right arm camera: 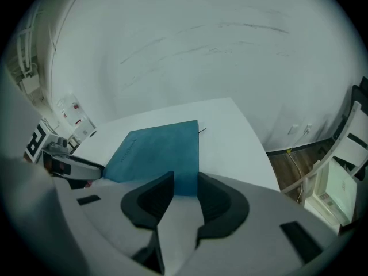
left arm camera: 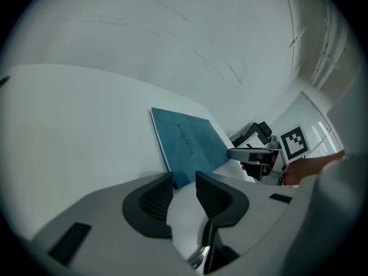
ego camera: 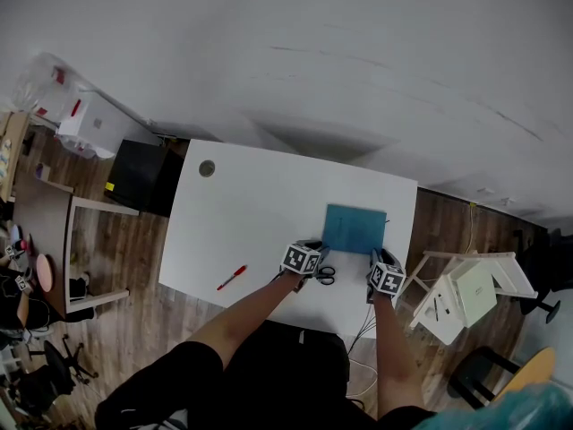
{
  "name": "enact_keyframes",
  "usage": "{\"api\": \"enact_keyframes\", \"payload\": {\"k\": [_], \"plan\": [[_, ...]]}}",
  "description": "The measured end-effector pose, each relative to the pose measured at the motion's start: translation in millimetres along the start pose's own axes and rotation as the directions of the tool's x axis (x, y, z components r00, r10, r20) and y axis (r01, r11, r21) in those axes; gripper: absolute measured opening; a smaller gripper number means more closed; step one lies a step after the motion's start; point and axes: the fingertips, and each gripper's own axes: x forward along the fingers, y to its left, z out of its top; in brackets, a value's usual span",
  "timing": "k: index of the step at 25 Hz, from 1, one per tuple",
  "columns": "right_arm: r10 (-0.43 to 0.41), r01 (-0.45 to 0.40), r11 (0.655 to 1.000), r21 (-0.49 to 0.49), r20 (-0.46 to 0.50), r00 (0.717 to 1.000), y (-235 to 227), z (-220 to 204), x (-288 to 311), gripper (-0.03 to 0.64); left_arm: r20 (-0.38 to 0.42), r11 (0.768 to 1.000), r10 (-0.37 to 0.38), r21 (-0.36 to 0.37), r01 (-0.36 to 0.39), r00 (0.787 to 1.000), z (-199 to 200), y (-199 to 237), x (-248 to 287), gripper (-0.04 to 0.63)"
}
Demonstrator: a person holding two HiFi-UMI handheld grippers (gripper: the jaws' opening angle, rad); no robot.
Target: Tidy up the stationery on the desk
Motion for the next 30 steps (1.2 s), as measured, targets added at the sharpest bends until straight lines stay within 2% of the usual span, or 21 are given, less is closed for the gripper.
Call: {"api": "enact_keyframes", "payload": {"k": [4, 11, 19, 30], "plan": [[0.013, -0.013, 0.999, 0.035, -0.005, 1.0, 3.0, -3.8, -1.6, 0.135, 0.01, 1.0, 0.012, -0.023, -0.011, 1.0, -0.3, 2.9, -1.8, 0.13], [0.048, -0.048, 0.999, 0.017, -0.038, 0.998, 38.2, -15.4, -4.0, 0.135, -0.002, 0.998, 0.057, -0.03, -0.057, 0.998, 2.8, 28.7, -22.3, 0.13], [0.07, -0.069, 0.998, 0.007, -0.078, 0.995, 104.4, -22.6, 10.9, 0.135, -0.023, 0.996, 0.092, -0.005, -0.092, 0.995, 0.7, 78.7, -67.0, 0.13], [0.07, -0.072, 0.997, -0.009, -0.104, 0.992, 217.4, -30.7, 31.0, 0.135, -0.034, 0.991, 0.131, -0.025, -0.132, 0.991, -10.7, 165.4, -137.9, 0.13]]}}
